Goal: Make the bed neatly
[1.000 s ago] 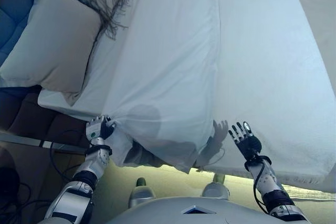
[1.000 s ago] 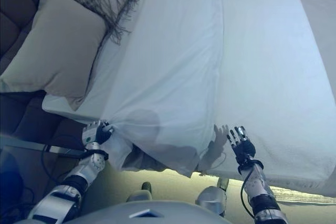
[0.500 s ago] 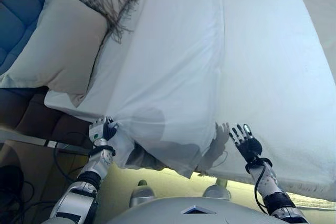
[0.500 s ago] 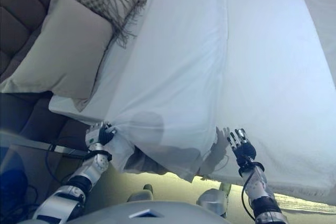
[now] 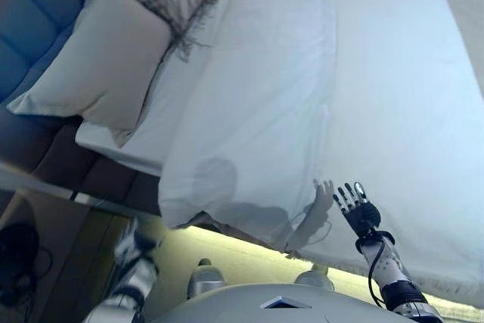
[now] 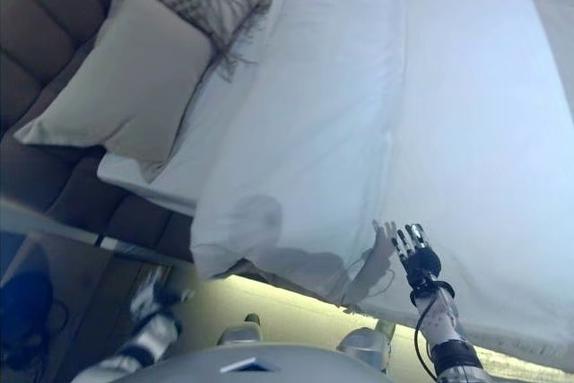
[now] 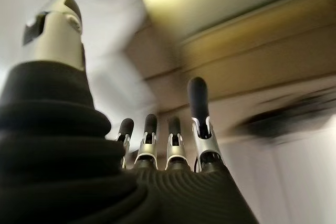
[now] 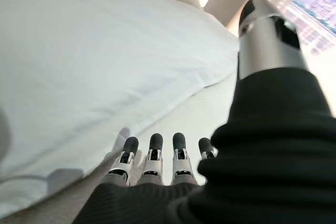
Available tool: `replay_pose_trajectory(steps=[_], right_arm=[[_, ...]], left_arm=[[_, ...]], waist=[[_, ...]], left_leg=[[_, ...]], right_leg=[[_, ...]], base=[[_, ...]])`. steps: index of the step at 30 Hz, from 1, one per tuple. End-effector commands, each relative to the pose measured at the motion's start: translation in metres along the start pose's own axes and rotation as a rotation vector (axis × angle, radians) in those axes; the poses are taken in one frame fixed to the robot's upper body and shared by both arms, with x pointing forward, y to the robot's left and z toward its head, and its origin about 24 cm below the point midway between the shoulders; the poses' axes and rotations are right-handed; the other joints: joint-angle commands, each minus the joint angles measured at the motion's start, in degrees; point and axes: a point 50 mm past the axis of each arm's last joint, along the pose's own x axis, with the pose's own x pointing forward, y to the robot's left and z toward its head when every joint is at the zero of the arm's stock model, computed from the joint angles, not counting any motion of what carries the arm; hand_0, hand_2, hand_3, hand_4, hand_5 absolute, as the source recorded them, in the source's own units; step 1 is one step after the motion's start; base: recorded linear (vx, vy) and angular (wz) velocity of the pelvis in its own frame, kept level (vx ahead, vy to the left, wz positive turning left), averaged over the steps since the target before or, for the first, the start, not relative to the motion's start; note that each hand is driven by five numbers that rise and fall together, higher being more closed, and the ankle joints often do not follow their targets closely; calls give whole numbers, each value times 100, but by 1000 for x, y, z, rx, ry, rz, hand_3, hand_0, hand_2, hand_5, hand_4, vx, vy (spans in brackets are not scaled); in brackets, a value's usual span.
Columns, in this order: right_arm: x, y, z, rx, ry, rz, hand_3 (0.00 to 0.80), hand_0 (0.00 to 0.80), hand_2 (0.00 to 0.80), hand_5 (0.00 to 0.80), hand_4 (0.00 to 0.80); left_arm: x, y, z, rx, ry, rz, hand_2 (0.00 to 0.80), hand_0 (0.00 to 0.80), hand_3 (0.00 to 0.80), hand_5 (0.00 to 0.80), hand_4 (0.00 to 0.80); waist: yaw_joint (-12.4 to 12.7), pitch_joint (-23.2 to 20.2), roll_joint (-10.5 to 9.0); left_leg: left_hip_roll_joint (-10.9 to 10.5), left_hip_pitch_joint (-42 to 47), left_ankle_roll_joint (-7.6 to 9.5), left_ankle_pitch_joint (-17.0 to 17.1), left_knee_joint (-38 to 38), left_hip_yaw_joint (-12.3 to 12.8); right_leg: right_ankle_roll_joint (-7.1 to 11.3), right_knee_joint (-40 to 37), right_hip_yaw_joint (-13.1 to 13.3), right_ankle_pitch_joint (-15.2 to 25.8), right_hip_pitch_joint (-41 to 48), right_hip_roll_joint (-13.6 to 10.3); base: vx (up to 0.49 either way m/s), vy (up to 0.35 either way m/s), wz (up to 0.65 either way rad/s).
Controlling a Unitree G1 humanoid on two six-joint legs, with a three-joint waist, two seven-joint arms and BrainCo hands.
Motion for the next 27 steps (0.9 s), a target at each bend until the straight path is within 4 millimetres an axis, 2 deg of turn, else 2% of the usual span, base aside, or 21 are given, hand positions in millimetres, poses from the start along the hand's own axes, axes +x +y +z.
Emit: replay_pose_trajectory(steps=[1, 4, 8, 11, 18, 27], right_arm=[[4, 16, -6, 114, -73, 48, 0, 0, 0, 0, 0], [5, 17, -4, 122, -79, 44, 0, 0, 0, 0, 0], [5, 16, -4, 131, -82, 35, 0, 0, 0, 0, 0], [5, 15, -5, 135, -81, 31, 0, 0, 0, 0, 0], [5, 17, -8, 134, -73, 50, 0, 0, 0, 0, 0], [7, 21, -7, 108, -66, 73, 0, 0, 0, 0, 0]], left_arm=[[3, 16, -36, 84, 41, -24, 0, 0, 0, 0, 0], [-5, 3, -35, 48, 30, -53, 0, 0, 0, 0, 0], [-2, 9, -26, -43, -19, -1, 0, 0, 0, 0, 0], [5, 22, -11, -87, -111, 54, 0, 0, 0, 0, 0], [17, 51, 40, -188, -331, 164, 0, 0, 0, 0, 0], [21, 60, 91, -614, -398, -10, 0, 0, 0, 0, 0]], waist=[[325, -80, -447], [333, -49, -438], [358, -17, -440], [352, -15, -435], [275, 53, -417], [56, 241, -360]], left_leg=[[-259, -588, 507, 467, 13, -293], [-278, -599, 529, 447, 61, -330], [-285, -588, 531, 425, 86, -349], [-284, -596, 529, 425, 89, -348], [-288, -645, 534, 408, 99, -335], [-294, -804, 567, 387, 274, -281]], right_leg=[[129, 721, 152, -512, -17, -330], [129, 754, 170, -516, -28, -325], [121, 781, 193, -533, -26, -321], [115, 805, 217, -546, -46, -315], [122, 833, 350, -530, -196, -289], [111, 1006, 594, -529, -481, -315]], base=[[18, -47, 23], [17, -34, 12], [28, -31, 10], [0, 0, 0], [0, 0, 0], [7, 15, -5]])
